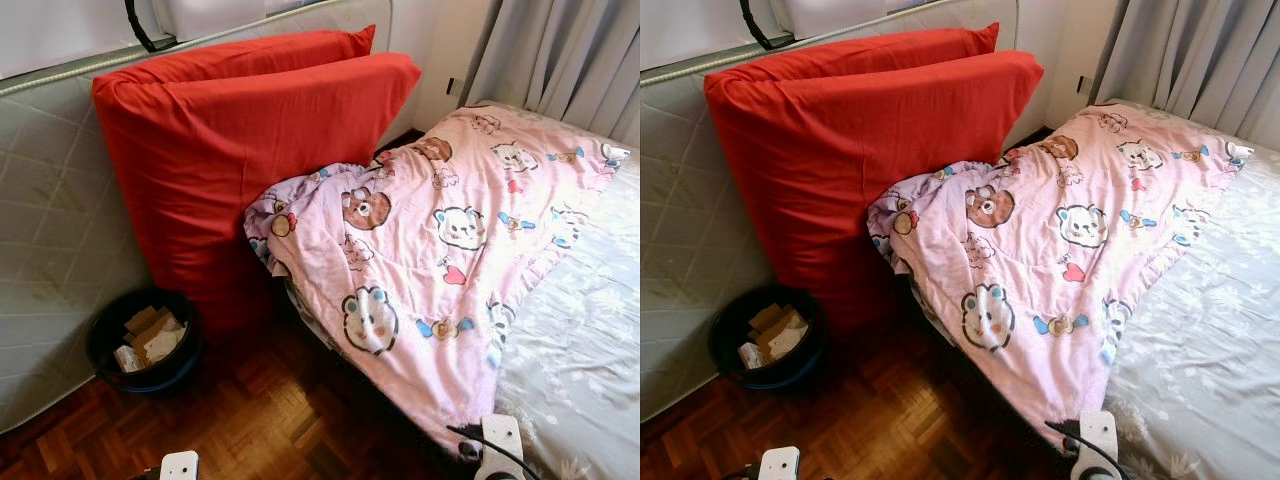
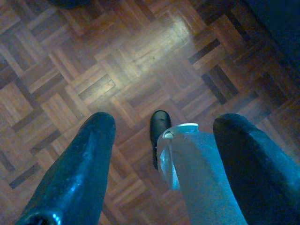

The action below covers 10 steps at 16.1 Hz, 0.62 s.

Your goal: Clean up the room

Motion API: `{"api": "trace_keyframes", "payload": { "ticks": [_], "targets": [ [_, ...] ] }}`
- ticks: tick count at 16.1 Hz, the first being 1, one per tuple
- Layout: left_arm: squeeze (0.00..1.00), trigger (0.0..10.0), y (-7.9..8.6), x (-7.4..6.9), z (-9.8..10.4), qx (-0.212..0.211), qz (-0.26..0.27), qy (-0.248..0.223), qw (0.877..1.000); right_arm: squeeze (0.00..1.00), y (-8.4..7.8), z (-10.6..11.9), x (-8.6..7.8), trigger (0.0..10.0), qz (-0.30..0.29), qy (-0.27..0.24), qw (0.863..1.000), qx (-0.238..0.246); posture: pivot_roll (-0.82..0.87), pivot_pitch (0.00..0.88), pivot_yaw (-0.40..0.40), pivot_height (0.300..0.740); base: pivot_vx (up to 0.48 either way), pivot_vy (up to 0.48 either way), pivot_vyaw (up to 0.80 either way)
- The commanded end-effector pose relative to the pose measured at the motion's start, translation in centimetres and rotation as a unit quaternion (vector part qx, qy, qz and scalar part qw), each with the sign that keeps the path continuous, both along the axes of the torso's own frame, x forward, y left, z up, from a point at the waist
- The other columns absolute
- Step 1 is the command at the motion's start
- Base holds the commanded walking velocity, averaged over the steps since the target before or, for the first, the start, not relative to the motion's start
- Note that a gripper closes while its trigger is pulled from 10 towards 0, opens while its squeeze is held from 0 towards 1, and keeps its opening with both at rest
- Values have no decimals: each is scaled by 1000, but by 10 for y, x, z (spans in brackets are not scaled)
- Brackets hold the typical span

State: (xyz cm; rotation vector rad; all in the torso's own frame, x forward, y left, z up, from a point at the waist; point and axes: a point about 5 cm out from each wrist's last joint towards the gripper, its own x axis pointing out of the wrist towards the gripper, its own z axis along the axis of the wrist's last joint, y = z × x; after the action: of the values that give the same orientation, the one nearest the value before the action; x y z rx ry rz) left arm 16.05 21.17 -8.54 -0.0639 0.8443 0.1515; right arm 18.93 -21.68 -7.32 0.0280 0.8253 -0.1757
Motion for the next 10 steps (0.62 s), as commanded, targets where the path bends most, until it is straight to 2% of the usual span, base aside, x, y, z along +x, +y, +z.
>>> {"api": "trace_keyframes", "payload": {
  "ticks": [1,3,4,5,6,7,10],
  "targets": [
    [0,10000,2,-6,-3,2,2,13,1000,537,-3,-1,-3,10000,-10,4,1000,6,2,77,-10,740,0,0,0],
    [0,10000,2,-6,-3,1,2,13,1000,529,-3,-3,-6,10000,-15,12,1000,12,2,77,-10,740,0,0,0],
    [0,10000,2,-6,-3,1,2,13,1000,98,-3,-3,-6,10000,-17,13,1000,16,0,79,-6,740,0,0,0],
    [0,10000,2,-6,-2,3,-4,13,1000,0,2,-5,-7,10000,-60,7,996,67,-5,80,-5,740,0,0,0],
    [0,10000,2,-5,-2,3,-5,13,1000,0,4,-6,-7,10000,-62,7,995,76,-8,81,-2,740,0,0,0],
    [0,10000,2,-5,-2,4,-3,13,1000,0,11,-6,-6,10000,-32,11,997,72,-11,82,-3,740,0,0,0],
    [0,10000,2,-5,-3,-15,25,14,999,0,19,-12,-14,10000,-27,35,995,92,-2,83,-4,740,0,0,0]
  ]
}}
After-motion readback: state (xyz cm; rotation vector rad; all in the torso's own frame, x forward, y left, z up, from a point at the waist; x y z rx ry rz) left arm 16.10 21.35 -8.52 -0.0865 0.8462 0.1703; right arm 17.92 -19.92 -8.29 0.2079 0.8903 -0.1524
